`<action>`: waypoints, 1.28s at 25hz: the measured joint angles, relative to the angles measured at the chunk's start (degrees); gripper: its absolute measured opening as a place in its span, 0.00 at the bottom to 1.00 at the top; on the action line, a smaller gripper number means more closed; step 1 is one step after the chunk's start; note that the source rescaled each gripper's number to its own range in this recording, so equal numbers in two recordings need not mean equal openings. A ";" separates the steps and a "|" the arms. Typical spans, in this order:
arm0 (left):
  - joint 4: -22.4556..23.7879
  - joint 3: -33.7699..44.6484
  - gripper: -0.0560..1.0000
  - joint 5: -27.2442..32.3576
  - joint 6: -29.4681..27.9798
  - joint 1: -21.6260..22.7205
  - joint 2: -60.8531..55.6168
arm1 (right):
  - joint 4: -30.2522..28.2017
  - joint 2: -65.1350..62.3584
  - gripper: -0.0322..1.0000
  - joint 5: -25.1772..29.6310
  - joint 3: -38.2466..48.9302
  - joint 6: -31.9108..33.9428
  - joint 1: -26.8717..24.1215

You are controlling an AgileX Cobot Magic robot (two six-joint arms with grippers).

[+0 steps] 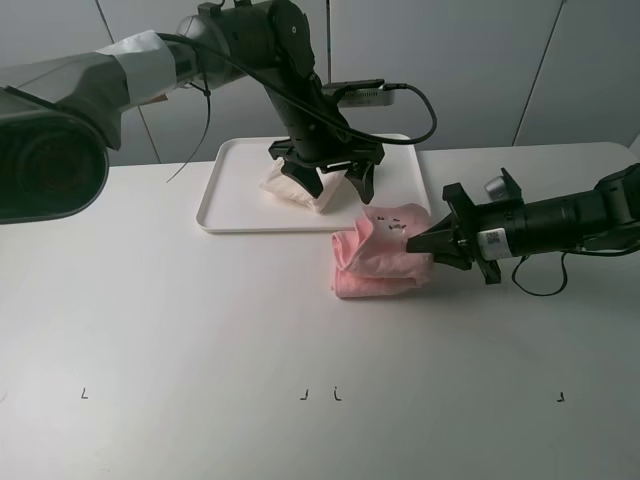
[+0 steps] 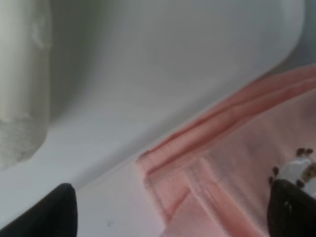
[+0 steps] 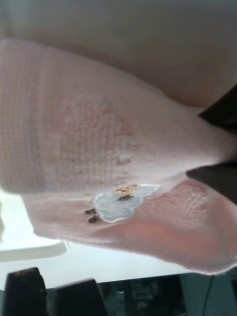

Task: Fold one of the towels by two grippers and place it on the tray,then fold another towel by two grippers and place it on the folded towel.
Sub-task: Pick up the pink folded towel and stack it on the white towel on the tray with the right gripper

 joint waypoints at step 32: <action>0.99 59.94 0.99 -30.99 9.31 1.69 -41.72 | -24.74 0.34 0.10 -0.31 -52.01 39.15 13.73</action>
